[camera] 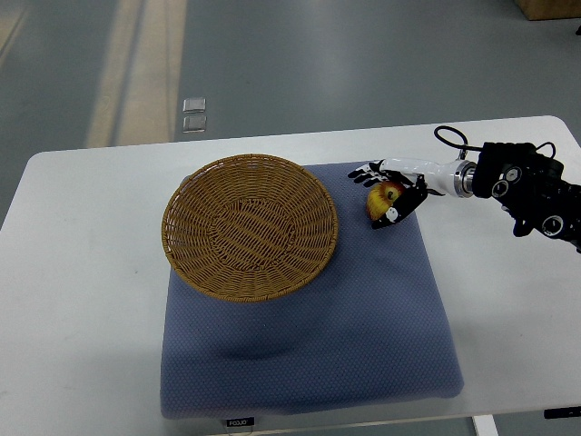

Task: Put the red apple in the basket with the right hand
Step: 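Close the right hand fingers around the red apple, then lift the apple and carry it over the wicker basket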

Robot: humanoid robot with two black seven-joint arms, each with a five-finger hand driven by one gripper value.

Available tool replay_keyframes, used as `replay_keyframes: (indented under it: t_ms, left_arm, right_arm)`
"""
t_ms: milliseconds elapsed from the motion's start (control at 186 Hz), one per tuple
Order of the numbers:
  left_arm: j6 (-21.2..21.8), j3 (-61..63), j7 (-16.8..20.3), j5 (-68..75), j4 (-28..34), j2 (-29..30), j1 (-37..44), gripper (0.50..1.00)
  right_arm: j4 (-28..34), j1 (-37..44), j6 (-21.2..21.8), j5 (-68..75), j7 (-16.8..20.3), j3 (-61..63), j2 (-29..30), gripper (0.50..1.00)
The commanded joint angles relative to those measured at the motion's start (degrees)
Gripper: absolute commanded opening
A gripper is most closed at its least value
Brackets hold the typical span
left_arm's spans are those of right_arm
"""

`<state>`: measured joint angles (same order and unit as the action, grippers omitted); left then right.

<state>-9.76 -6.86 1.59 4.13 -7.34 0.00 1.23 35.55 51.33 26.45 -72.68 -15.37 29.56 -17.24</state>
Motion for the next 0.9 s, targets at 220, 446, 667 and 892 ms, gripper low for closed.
replay_keyframes:
  t_ms: [220, 446, 667, 892]
  left_arm:
    - [0.0, 0.0, -0.01, 0.0, -0.04, 0.0, -0.08, 1.0]
    - [0.0, 0.0, -0.01, 0.0, 0.05, 0.0, 0.0, 1.0]
    - [0.0, 0.0, -0.01, 0.0, 0.05, 0.0, 0.0, 1.0]
    - [0.0, 0.0, -0.01, 0.0, -0.04, 0.0, 0.0, 1.0]
  right_arm:
    - [-1.63, -0.09, -2.2, 0.0, -1.33, -2.05, 0.02, 0.879]
    - [-1.98, 0.0, -2.9, 0.0, -2.03, -2.05, -0.07, 0.77]
    - [-1.98, 0.17, -3.25, 0.0, -2.91, -2.05, -0.16, 0.652]
    - [-1.89, 4.39, -2.81, 1.14, -3.0, -1.69, -0.16, 0.631]
